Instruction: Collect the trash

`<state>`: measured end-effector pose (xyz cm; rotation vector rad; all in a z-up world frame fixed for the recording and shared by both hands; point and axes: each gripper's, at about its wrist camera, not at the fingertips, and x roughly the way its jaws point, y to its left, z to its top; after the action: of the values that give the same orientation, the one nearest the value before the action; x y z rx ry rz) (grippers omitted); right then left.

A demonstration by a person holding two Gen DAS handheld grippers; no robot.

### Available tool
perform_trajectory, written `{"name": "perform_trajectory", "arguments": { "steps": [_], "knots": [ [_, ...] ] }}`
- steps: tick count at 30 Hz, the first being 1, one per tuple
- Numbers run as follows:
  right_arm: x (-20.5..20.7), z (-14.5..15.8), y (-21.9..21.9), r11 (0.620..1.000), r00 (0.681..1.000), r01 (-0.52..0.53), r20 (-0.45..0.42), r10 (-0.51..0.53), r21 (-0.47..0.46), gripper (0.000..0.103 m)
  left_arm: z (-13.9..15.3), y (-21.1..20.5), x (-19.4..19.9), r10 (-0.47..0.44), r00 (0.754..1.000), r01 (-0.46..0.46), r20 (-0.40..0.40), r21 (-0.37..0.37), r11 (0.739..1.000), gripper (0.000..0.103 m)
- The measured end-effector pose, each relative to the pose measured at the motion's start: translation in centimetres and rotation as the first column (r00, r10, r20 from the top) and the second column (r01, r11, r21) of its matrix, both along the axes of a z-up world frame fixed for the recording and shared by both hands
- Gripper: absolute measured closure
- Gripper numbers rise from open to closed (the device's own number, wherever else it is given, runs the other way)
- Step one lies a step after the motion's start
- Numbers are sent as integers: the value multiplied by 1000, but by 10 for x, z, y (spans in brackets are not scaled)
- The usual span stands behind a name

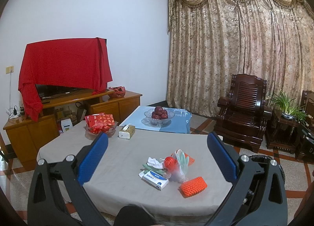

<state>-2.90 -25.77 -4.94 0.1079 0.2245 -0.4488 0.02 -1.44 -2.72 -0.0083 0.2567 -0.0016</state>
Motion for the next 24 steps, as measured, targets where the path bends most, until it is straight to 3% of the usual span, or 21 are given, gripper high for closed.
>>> {"name": "perform_trajectory", "arguments": {
  "steps": [12, 18, 24],
  "knots": [
    [14, -6, 3, 998, 997, -59, -46, 60, 8, 6, -17, 7, 10, 0, 999, 0, -52, -4, 1000, 5],
    [38, -21, 12, 994, 988, -111, -104, 111, 9, 6, -26, 17, 29, 10, 992, -11, -123, -10, 1000, 5],
    [68, -44, 26, 986, 971, -166, -171, 166, 10, 6, -54, 34, 53, 14, 973, -21, -230, -28, 999, 5]
  ]
}}
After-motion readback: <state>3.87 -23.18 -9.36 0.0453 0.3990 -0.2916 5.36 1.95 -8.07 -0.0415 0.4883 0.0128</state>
